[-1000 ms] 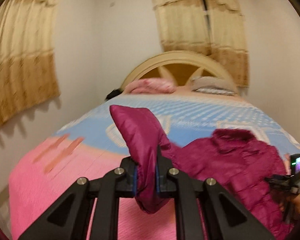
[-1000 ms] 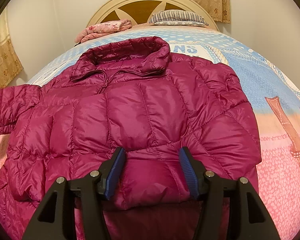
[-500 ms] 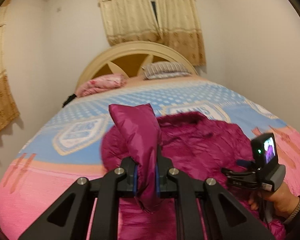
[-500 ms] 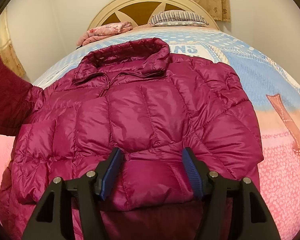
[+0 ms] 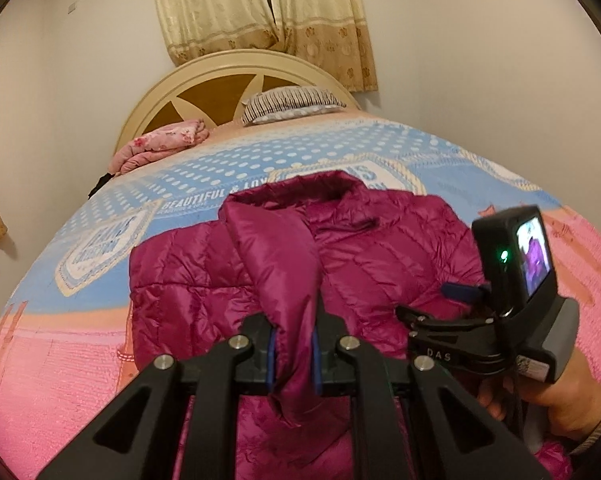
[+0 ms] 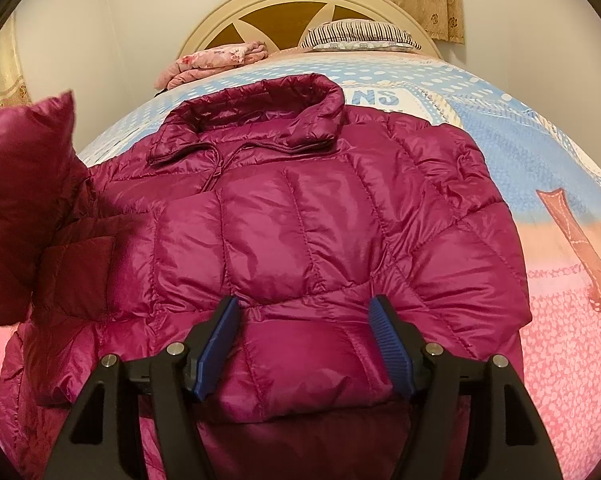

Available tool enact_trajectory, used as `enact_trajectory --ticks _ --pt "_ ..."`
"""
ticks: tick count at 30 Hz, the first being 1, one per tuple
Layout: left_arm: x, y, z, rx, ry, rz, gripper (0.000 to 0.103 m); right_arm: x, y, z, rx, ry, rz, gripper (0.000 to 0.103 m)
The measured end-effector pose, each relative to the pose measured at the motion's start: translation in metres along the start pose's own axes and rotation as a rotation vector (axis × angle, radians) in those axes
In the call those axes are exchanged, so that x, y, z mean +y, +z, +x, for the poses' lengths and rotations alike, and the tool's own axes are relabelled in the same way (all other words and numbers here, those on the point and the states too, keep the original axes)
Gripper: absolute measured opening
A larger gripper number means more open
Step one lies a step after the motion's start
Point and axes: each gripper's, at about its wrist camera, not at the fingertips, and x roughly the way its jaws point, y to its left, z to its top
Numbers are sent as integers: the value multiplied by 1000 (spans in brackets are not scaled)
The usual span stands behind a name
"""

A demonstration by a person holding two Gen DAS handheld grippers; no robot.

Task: Fold large clothes

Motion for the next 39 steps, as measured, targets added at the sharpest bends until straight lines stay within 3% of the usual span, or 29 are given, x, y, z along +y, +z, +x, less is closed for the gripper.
enact_trajectory --ticks 3,6,8,10,14,19,23,28,30,31,34,36,37,39 --pt "-4 -2 -1 9 -10 7 27 0 0 0 0 -1 0 69" --pt "-9 -3 -7 3 -37 17 43 0 0 0 0 0 0 69" --pt "-12 -2 -16 -15 -40 30 73 0 0 0 0 1 1 69" --pt "-13 0 -30 -62 -29 36 91 0 0 0 -1 0 1 69" --pt "-4 4 -44 -125 11 34 103 0 0 0 -2 1 2 69" --pt "21 -1 8 -34 231 34 103 -1 0 -1 -8 8 10 69" --pt "25 -16 64 104 295 51 103 -2 0 -3 -16 14 17 69" --pt "26 -27 84 150 288 17 103 -28 0 -28 -98 1 159 69" --pt "31 -28 84 150 259 -15 103 -31 2 -48 -115 -114 194 69" --pt "33 -28 84 155 244 -30 103 -25 4 -58 -135 -113 182 69" --pt "45 -29 81 162 201 -99 103 7 14 -80 -185 -27 97 69" --pt "56 -31 72 154 201 -144 103 37 24 -83 -184 46 9 56" --pt "65 -29 63 142 207 -173 103 47 27 -81 -175 71 -19 42" --pt "79 -26 48 97 235 -209 103 60 28 -74 -159 121 -41 38"
